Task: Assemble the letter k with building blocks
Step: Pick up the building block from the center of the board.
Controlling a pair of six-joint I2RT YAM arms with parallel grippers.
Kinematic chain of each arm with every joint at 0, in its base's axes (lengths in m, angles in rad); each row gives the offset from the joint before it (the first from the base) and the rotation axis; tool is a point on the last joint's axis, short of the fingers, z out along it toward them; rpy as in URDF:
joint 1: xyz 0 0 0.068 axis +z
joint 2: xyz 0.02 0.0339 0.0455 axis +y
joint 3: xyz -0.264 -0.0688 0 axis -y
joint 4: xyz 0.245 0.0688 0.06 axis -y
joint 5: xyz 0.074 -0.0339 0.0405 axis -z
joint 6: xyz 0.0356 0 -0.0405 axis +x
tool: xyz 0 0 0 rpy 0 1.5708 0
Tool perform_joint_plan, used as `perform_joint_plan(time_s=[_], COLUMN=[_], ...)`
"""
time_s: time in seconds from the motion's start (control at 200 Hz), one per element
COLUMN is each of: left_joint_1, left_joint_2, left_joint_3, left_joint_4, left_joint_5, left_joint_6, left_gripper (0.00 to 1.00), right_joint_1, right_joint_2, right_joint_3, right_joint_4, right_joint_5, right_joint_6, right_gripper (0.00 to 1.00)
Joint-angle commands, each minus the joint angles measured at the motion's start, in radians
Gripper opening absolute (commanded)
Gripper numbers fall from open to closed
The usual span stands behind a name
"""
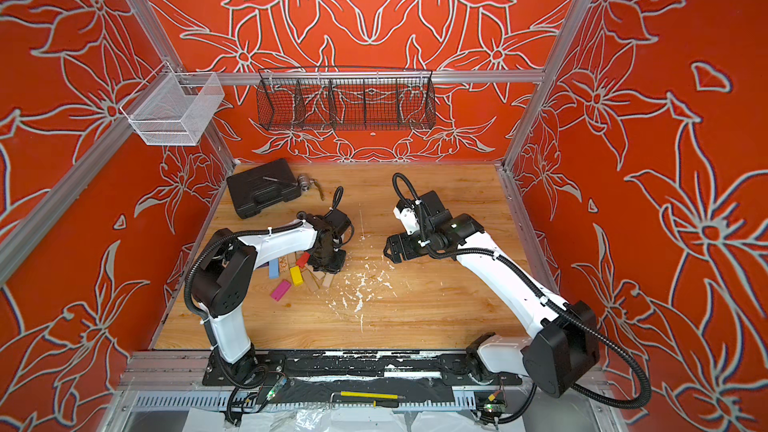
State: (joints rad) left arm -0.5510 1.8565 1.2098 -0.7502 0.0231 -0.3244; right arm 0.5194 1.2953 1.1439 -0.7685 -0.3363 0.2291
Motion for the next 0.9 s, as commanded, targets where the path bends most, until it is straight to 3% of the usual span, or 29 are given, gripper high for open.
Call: perform_joint_plan(time_s=[0.0,0.235,0.42,0.891], left_joint_1=[-0.004,0.003,0.062,0.204], left_joint_2=[0.017,0.019,0.085,0.403], left_joint_3=[0.005,0.091,0.232,0.749], left_joint_4=[0.002,-0.013,-0.038,-0.197], left_joint_5=[0.005,0.006,0.008,-0.023], left_joint_6=[-0.033,-0.094,-0.119,-0.073], left_gripper=[0.24,0.19,0.17,0.16], right_joint_1=[0.011,0.011,0.011,0.021], right_joint_2=[-0.007,-0.030,-0.058,-0.086], right_joint_3=[0.035,0.037,0.016,-0.010], right_joint_4=[-0.020,0.021,0.062,0.071], right_joint_5=[0.020,0.066,0.075,0.109], right_joint_6=[0.015,0.087,0.145,0.203], right_gripper=[0.90,0.89,0.89,0.89])
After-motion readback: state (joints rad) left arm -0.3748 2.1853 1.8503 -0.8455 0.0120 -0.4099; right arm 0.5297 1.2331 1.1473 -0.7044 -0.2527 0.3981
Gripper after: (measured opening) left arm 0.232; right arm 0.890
